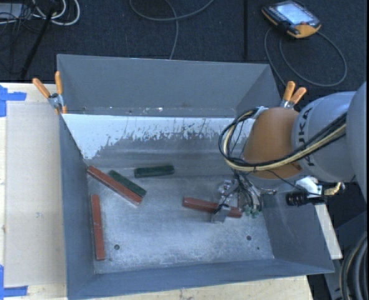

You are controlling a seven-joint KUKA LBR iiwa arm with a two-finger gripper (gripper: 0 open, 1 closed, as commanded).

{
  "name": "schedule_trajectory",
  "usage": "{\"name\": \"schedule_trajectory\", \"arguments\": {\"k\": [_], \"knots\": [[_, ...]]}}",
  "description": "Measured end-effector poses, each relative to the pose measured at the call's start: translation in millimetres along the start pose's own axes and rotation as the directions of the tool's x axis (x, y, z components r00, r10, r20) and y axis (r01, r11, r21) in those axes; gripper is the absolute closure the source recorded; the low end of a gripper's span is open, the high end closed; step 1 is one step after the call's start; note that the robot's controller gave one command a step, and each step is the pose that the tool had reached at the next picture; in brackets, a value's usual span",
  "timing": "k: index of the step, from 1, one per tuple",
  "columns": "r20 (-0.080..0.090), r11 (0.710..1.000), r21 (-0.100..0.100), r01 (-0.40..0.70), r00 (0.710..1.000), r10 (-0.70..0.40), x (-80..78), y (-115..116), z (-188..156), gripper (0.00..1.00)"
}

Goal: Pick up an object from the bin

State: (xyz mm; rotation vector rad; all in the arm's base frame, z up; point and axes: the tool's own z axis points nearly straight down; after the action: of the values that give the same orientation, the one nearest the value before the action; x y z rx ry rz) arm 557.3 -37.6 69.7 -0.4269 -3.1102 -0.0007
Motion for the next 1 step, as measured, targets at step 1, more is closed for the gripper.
{"name": "schedule_trajectory", "arguments": {"k": [1], "knots": [[0.000,1.000,0.000,0.000,1.000,0.000,0.0,0.0,0.0,1.00]]}}
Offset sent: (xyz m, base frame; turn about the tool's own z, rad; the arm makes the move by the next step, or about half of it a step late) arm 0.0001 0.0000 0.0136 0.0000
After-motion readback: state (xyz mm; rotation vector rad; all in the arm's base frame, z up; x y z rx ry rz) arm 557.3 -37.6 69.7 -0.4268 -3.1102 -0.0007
